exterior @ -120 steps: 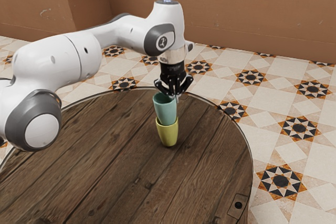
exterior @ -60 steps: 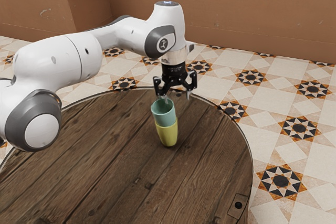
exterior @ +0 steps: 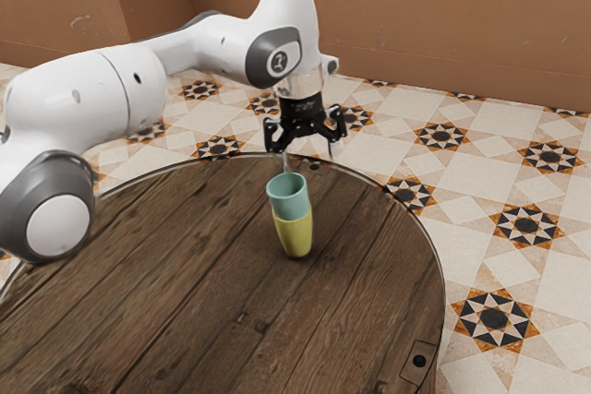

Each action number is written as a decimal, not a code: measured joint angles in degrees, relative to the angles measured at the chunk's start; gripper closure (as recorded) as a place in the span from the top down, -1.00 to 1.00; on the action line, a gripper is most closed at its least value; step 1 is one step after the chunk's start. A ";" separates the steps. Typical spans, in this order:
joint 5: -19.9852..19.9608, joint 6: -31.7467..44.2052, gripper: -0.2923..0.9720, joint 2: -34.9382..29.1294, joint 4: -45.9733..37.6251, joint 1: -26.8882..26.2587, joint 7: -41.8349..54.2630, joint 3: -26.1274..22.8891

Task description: Place the left cup onto the right cup

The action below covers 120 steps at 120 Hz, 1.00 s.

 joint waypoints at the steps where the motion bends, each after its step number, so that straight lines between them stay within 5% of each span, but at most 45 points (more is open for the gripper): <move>1: 0.00 -0.04 0.52 -0.15 -0.07 -0.01 0.00 -0.01; 61: 0.27 -3.60 0.54 -14.08 -8.90 0.26 3.14 -0.26; 120: 0.65 -13.80 0.54 -30.49 -18.68 2.00 25.04 0.15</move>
